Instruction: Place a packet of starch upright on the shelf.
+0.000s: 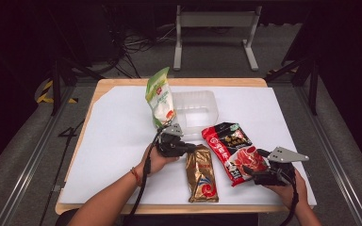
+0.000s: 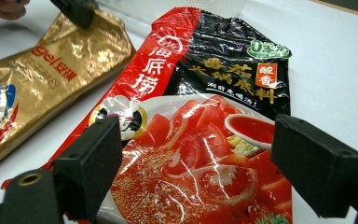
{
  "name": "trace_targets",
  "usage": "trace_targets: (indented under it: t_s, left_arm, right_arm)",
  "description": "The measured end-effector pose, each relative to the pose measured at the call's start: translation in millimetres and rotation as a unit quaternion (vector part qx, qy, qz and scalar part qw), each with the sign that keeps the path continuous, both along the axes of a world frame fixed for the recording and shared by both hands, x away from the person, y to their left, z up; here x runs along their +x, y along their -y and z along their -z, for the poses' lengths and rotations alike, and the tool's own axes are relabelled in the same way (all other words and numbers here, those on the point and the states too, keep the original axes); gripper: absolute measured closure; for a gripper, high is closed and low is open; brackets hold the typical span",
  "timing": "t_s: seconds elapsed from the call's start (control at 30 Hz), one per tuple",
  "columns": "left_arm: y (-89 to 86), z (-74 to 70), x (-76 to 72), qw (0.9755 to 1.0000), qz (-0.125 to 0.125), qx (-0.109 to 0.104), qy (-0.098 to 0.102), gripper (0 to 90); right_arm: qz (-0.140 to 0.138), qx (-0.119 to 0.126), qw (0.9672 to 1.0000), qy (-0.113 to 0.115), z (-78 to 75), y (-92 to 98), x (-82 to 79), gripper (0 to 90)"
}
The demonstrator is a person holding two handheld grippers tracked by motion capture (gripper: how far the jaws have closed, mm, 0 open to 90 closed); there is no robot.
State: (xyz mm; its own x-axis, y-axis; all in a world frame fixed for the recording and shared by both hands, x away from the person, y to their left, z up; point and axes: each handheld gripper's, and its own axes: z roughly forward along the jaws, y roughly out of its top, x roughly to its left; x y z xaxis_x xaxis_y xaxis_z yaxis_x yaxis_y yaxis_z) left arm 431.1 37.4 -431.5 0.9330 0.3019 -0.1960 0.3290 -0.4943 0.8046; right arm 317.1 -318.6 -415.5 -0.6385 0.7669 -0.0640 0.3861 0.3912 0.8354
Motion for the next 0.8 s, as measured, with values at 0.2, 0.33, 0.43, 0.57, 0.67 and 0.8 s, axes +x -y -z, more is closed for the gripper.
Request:
trace_targets:
  t_s: [0.2, 0.33, 0.43, 0.57, 0.67, 0.8]
  left_arm:
    - [-12.5, -18.5, -6.5, 0.9989, -0.021, -0.026, 0.033, 85.8]
    - [-23.8, -34.4, -12.2, 0.9964, -0.032, -0.049, 0.062, 85.9]
    - [-31.9, -43.9, -17.1, 0.9926, -0.049, -0.06, 0.094, 86.0]
    - [-41.0, -52.9, -21.8, 0.9884, -0.064, -0.08, 0.113, 86.1]
    - [-48.1, -58.6, -22.9, 0.9862, -0.07, -0.095, 0.116, 86.1]
    - [-56.3, -65.6, -24.9, 0.9838, -0.076, -0.118, 0.111, 86.4]
  right_arm:
    - [0.0, 0.0, 1.0, 0.002, -0.5, -0.1, -0.5, 17.2]
    - [0.001, 0.0, 1.0, 0.003, -0.8, 0.0, -0.6, 17.3]
    - [0.0, 0.0, 1.0, 0.002, -0.3, 0.0, -0.3, 17.2]
    - [0.001, 0.0, 1.0, 0.002, -0.3, 0.1, 0.0, 17.3]
    - [0.001, -0.002, 1.0, 0.002, -0.3, -0.2, 0.0, 17.2]
    - [0.0, -0.001, 1.0, 0.001, -0.7, -0.7, 0.6, 17.2]
